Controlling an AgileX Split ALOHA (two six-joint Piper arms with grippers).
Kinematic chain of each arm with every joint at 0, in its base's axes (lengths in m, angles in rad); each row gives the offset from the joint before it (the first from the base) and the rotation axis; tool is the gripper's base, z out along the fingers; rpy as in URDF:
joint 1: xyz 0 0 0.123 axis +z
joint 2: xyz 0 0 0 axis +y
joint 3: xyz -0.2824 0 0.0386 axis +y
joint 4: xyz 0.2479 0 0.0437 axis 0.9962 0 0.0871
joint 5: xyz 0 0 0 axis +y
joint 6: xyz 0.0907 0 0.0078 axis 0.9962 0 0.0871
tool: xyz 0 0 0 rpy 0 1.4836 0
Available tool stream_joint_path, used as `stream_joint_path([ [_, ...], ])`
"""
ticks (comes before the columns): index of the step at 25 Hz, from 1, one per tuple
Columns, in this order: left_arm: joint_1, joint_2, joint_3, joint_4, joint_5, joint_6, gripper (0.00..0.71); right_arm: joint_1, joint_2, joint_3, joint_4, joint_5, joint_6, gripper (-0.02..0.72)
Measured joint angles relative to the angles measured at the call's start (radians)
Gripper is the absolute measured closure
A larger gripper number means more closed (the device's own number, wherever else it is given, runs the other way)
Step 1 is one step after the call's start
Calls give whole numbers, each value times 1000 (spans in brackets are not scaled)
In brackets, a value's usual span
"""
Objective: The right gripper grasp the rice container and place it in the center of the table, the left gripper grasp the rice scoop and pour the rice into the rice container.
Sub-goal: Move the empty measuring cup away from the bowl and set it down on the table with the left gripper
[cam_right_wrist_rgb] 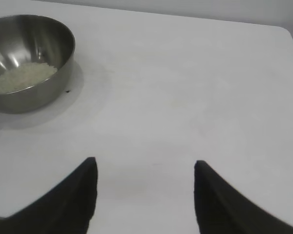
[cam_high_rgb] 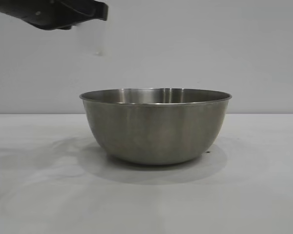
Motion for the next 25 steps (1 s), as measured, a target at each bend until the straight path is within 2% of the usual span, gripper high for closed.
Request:
stream_joint_path([
  [8, 5, -55, 109, -69, -1, 1, 710, 0, 0, 0, 0, 0, 0, 325],
  [14, 66, -54, 195, -5, -1, -57, 710, 0, 0, 0, 0, 0, 0, 325],
  [18, 97, -49, 200, 29, -1, -113, 710, 0, 0, 0, 0, 0, 0, 325],
  [25, 103, 61, 200, 61, -1, -211, 710, 0, 0, 0, 0, 0, 0, 325],
])
